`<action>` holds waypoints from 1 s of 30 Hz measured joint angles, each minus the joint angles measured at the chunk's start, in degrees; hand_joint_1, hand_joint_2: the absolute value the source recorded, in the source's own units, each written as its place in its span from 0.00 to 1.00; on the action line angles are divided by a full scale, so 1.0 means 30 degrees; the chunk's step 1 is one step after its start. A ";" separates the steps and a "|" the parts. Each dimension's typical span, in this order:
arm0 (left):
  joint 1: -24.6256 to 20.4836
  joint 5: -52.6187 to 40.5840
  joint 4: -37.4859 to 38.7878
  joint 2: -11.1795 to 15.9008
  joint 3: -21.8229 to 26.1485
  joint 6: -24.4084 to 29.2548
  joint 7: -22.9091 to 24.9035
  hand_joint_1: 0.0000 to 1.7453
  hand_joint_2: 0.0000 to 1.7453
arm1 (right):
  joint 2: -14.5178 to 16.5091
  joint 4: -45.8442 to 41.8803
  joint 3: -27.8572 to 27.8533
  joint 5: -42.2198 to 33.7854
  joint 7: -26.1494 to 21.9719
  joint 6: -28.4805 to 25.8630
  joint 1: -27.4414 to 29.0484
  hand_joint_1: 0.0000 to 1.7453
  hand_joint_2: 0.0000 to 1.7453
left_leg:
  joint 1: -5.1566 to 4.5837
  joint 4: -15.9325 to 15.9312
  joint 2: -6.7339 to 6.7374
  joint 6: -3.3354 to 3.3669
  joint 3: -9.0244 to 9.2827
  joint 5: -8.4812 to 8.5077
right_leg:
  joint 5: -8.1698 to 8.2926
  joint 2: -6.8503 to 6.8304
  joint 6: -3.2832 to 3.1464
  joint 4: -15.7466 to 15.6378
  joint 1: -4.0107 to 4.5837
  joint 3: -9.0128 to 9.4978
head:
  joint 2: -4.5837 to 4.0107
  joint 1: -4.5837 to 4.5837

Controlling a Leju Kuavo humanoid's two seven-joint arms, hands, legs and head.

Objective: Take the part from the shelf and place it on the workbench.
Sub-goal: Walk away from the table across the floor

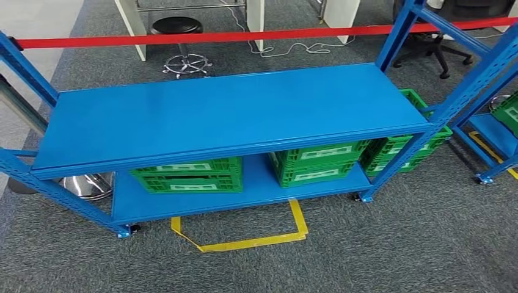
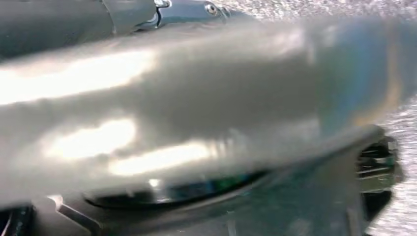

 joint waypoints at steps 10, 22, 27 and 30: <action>-0.0204 0.0690 -0.1976 0.0459 0.0368 -0.0803 0.0667 0.00 0.00 | -0.1037 -0.0034 0.2933 -0.6072 -0.0913 0.0186 0.0964 0.00 1.00 | -0.0207 0.0163 0.0413 -0.0131 -0.0002 -0.0012 | 0.0547 -0.0596 -0.0044 -0.1340 0.0026 0.1297 | 0.0000 0.0102; 0.1941 0.1490 -0.2080 0.1383 0.0206 -0.1740 0.1568 0.00 0.00 | -0.2184 -0.1650 0.6619 -1.3067 -0.1783 0.0523 0.1303 0.00 0.00 | -0.0058 0.3189 0.0241 -0.0710 -0.1262 -0.0735 | 0.0480 -0.0454 -0.0552 -0.1596 -0.0097 0.1658 | 0.0000 -0.0047; 0.2822 0.1796 -0.1785 0.1740 -0.0115 -0.2110 0.1889 0.00 0.00 | -0.2860 -0.2685 0.8045 -1.5846 -0.2166 0.0578 0.1335 0.00 0.00 | -0.0142 0.0261 0.0029 -0.0342 -0.0104 -0.0057 | 0.0376 -0.0441 -0.0105 -0.1596 -0.0006 0.1361 | 0.0000 -0.0033; 0.2840 0.1978 -0.1916 0.1958 -0.0272 -0.2313 0.2022 0.00 0.25 | -0.3212 -0.2832 0.8900 -1.7498 -0.2381 0.0649 0.1671 0.00 0.00 | -0.0043 0.0021 0.0100 -0.0027 -0.0030 0.0048 | -0.0260 -0.0430 0.0158 -0.0814 -0.0031 0.1052 | 0.0000 0.0011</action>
